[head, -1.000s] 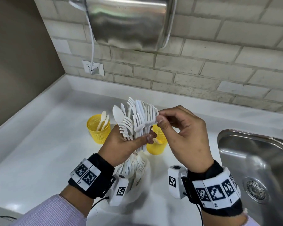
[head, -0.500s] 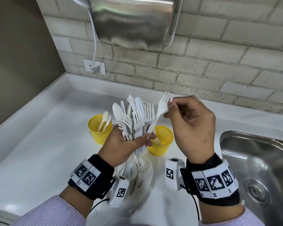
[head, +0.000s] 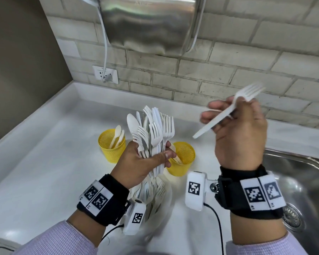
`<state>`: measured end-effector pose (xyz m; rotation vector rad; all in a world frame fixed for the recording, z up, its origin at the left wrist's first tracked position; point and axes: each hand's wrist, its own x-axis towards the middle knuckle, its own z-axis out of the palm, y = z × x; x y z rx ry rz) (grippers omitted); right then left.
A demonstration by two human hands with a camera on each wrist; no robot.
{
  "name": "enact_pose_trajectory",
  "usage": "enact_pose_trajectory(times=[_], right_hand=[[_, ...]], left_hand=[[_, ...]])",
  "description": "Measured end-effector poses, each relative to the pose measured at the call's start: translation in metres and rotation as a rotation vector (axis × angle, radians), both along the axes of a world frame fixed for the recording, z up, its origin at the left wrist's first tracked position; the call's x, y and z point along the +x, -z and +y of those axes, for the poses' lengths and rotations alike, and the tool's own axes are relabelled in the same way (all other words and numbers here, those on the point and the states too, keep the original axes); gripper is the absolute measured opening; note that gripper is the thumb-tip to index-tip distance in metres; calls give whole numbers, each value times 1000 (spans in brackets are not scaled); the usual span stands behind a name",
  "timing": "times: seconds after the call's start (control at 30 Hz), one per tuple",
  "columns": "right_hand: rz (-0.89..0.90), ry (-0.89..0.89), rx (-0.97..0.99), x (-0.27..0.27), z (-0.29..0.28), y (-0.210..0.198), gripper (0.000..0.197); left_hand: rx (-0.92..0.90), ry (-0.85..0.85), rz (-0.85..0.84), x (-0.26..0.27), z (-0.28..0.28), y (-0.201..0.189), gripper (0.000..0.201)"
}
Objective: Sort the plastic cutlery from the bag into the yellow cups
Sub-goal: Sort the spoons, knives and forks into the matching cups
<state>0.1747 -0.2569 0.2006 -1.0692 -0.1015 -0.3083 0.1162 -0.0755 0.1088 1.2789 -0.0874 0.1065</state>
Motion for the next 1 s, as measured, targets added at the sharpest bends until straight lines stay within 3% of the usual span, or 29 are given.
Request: enact_pose_trajectory(times=[0.07,0.17,0.3,0.4,0.57,0.73,0.87,1.0], right_hand=[[-123,169,12,4,-10,-7,17],[-243,237,-208,3,-11,-2,18],[-15,10,-504,-11,9,23,39],[63,-130,-556,-21,22,45,42],[116,-245,-378,-31,35,60,22],[117,-263,-351,-29,40,64,17],[120,-296,-303,-28,35,53,5],[168,-330,-140,-22,30,46,5]], left_hand=[[15,-21,13,0,0,1,16],[-2,-43,14,1,-3,-1,17],[6,-77,31,4,-6,0,15],[37,-93,31,4,-9,-3,13],[108,-137,28,3,-11,-7,18],[131,-137,20,1,-12,-10,22],[171,-130,23,0,-12,-8,13],[106,-122,40,-2,-16,-12,12]])
